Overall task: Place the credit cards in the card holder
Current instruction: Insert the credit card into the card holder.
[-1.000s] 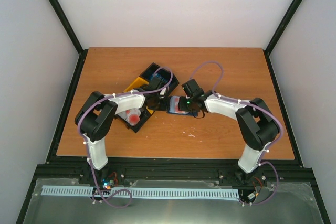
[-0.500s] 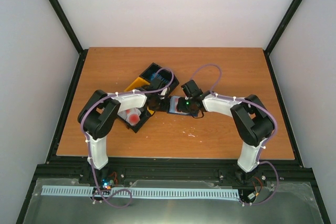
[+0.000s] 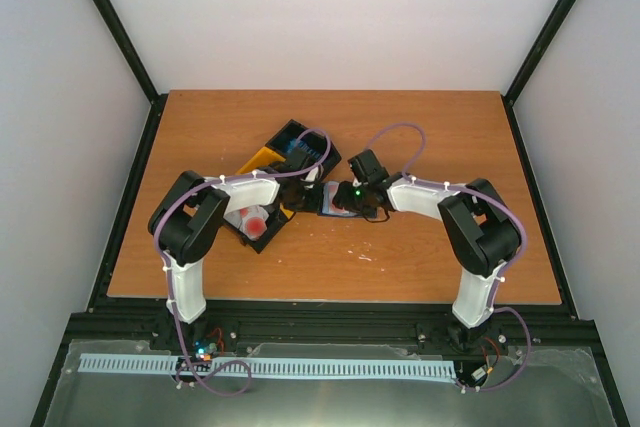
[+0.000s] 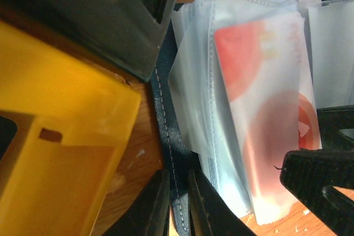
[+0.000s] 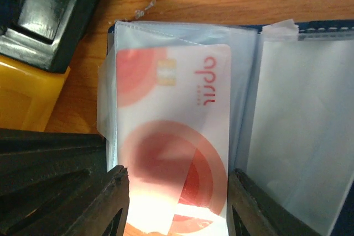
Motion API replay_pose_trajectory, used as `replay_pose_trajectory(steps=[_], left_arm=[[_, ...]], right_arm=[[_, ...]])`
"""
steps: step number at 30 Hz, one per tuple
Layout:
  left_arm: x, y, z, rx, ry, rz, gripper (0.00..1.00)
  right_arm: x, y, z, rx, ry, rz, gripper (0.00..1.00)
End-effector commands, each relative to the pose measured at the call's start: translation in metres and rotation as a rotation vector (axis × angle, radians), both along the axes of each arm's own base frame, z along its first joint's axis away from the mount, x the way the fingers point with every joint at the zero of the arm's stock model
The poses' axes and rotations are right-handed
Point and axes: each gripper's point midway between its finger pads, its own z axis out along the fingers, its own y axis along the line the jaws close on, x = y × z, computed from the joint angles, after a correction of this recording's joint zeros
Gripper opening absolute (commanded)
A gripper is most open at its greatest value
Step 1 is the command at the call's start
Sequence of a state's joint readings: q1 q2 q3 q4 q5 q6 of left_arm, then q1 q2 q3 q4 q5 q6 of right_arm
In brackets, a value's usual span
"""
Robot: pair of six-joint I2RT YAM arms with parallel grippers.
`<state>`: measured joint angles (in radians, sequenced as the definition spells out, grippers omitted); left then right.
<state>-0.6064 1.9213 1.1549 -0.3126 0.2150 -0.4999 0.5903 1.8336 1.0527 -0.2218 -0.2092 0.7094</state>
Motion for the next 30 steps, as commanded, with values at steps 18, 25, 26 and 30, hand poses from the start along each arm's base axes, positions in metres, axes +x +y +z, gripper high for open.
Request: replay_pose_trajectory(steps=[18, 25, 26, 30], left_arm=[[-0.001, -0.007, 0.003, -0.030, 0.003, -0.041, 0.12], [-0.005, -0.008, 0.003, -0.042, 0.009, -0.057, 0.12], [-0.005, -0.008, 0.002, -0.042, 0.011, -0.057, 0.12], [-0.005, -0.009, 0.003, -0.045, 0.010, -0.060, 0.12]], right_arm=[[0.006, 0.003, 0.012, 0.159, 0.055, -0.225, 0.55], [0.010, -0.009, 0.014, 0.114, 0.053, -0.303, 0.54], [0.009, -0.008, 0.015, 0.120, 0.055, -0.302, 0.54], [0.002, 0.004, 0.019, 0.195, 0.094, -0.270, 0.54]])
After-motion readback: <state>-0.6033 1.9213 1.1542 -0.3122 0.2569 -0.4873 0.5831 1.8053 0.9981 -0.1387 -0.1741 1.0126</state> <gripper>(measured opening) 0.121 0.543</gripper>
